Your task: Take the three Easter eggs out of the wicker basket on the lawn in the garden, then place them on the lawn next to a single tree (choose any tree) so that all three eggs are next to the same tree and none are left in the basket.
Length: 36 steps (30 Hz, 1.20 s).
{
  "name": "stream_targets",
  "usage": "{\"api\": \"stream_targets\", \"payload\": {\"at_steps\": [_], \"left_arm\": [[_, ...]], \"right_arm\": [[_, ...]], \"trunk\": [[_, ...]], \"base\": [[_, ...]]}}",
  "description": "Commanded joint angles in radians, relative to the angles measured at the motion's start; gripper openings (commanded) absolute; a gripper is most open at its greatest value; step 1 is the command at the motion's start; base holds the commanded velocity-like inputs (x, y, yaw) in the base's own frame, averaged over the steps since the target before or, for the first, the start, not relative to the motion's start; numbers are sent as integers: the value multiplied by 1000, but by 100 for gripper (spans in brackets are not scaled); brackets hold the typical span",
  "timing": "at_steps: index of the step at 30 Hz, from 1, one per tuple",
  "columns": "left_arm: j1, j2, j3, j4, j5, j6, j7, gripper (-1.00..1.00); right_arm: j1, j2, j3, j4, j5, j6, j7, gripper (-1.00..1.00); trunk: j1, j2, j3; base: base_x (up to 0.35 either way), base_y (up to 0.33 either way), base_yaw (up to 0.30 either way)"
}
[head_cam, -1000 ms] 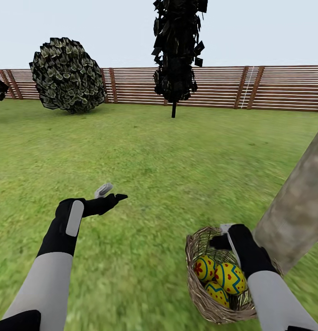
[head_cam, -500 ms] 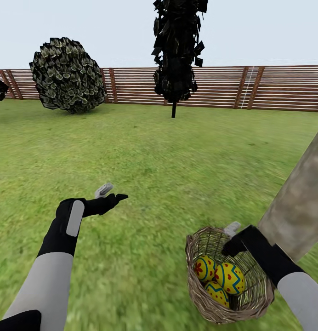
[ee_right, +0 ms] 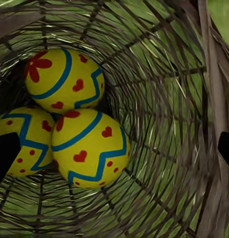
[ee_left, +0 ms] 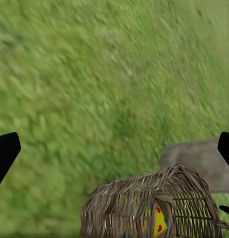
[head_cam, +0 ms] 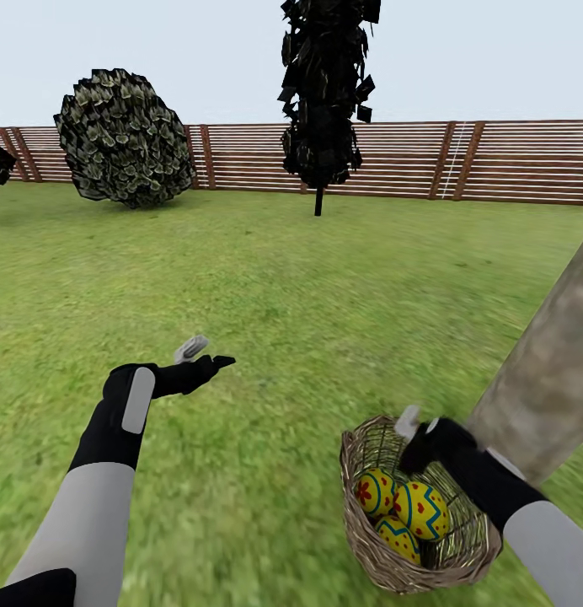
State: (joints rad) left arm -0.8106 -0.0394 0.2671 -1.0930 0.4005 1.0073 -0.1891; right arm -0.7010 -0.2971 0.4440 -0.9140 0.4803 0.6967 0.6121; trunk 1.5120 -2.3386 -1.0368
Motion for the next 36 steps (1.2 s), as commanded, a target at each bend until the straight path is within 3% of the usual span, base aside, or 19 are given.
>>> {"api": "stream_targets", "payload": {"at_steps": [1,2,5,10,14,27,30,32,36], "left_arm": [[-1,-2,4,0,-9,5,-10,100],[-1,-5,3,0,-9,5,-10,100],[-1,-7,3,1,-9,5,-10,100],[-1,-8,3,1,-9,5,-10,100],[-1,-9,3,1,-9,5,-10,100],[-1,-11,3,1,-9,5,-10,100],[-1,-11,3,2,-9,5,-10,100],[-1,-11,3,2,-9,4,-10,100],[-1,-11,3,2,-9,5,-10,100]], "right_arm": [[-1,-2,9,0,11,-15,9,100],[0,-2,16,6,10,-67,9,100],[1,-1,20,18,11,-103,10,100],[5,1,24,37,11,-110,13,100],[6,2,27,71,13,-109,42,100],[6,-5,31,105,18,-109,46,100],[6,-7,33,116,45,-111,46,100],[6,-5,33,117,95,-115,46,100],[6,-4,34,114,104,-118,46,100]], "trunk": [[0,0,-1],[0,0,-1],[4,-7,-4],[23,-42,-20],[23,-42,-20],[23,-42,-20],[34,-63,-29],[42,-77,-35],[57,-105,-48]], "base": [[0,0,0],[0,0,0],[0,0,0],[0,0,0],[0,0,0],[0,0,0],[0,0,0],[0,0,0],[0,0,0]]}}
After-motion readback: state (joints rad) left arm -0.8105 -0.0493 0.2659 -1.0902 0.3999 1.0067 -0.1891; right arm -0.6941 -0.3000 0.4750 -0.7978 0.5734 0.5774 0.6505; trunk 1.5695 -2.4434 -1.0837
